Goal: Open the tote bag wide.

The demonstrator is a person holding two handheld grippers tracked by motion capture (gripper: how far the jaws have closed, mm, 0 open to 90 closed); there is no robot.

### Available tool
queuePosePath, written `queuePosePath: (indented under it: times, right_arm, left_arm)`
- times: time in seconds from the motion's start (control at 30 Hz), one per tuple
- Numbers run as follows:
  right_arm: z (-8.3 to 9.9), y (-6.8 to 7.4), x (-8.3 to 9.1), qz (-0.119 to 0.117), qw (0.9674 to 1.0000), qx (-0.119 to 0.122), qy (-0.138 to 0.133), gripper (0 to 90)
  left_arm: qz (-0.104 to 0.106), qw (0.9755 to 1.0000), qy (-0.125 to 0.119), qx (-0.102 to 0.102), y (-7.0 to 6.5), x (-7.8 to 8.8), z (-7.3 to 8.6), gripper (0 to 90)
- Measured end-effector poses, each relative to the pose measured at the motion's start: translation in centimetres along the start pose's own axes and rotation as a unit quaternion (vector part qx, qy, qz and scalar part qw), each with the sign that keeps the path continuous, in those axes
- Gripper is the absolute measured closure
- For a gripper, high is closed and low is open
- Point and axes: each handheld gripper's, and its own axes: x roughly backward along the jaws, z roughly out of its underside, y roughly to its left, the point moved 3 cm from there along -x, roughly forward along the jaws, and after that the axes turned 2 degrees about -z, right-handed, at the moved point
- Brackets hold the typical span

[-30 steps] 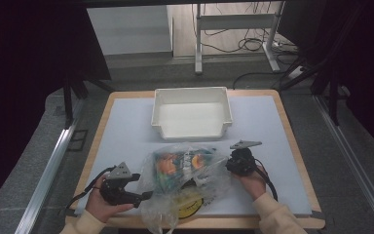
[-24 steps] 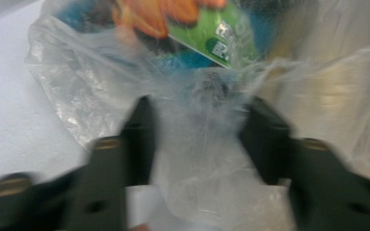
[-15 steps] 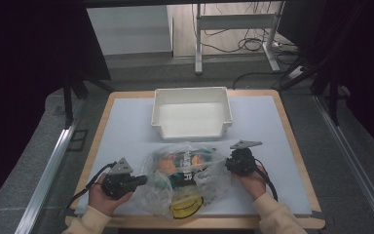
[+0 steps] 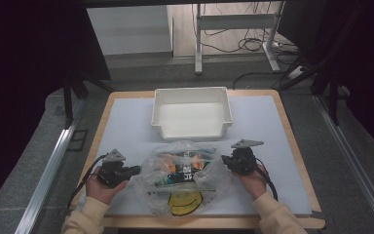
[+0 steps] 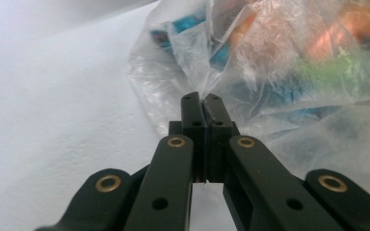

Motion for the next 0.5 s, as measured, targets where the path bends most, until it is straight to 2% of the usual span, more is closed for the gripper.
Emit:
queuePosePath:
  times: [0.4, 0.5]
  right_arm:
    - [0.0, -0.2, -1.0, 0.016, 0.9998, 0.004, 0.01, 87.4]
    - [0.1, -0.3, -1.2, 0.016, 0.9997, 0.006, 0.015, 87.4]
  left_arm:
    - [-0.014, 0.9992, 0.037, 0.006, 0.7, -3.0, -0.4, 90.0]
    - [-0.016, 0.9985, 0.053, -0.003, 0.6, -3.8, -0.1, 90.0]
